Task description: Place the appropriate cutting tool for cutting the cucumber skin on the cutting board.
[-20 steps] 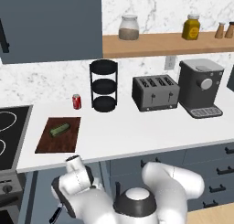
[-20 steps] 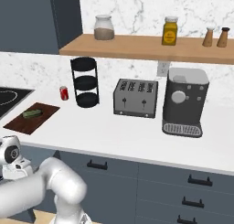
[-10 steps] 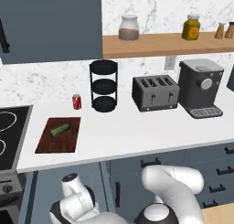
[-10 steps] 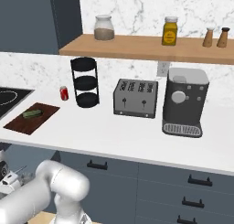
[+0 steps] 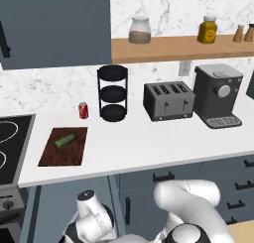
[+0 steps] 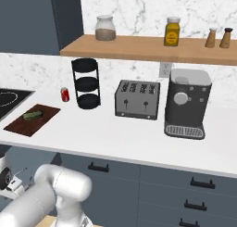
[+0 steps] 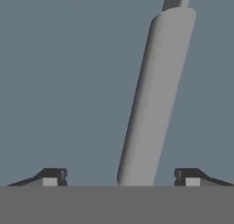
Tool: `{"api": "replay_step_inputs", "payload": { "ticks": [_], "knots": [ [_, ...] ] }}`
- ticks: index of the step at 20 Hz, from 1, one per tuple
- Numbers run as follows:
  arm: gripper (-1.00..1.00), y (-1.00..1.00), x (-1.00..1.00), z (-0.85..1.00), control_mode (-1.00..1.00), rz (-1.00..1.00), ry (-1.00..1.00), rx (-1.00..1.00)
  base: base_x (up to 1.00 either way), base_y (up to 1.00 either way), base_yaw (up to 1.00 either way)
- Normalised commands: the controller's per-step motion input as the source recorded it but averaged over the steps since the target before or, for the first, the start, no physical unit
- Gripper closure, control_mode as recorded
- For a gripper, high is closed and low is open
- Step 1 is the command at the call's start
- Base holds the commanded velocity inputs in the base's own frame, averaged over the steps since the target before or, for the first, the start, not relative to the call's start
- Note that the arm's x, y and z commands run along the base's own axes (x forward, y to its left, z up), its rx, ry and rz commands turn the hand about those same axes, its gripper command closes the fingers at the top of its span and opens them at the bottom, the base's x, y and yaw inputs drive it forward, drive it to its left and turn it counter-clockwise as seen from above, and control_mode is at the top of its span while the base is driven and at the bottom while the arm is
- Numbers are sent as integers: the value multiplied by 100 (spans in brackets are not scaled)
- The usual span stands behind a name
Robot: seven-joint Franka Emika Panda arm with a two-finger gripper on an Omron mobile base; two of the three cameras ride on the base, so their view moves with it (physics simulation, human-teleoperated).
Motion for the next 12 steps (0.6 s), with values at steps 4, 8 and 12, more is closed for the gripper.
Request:
{"api": "replay_step_inputs", "payload": {
  "ticks": [4, 8, 12],
  "knots": [
    [-100, -46, -9, 0, -100, 0, 1, 12, 0, 0, 0],
    [-100, -22, -7, -4, -100, 0, 2, 12, 0, 0, 0],
    [100, -2, -1, -8, -100, 0, 0, 9, 0, 0, 0]
  ]
}}
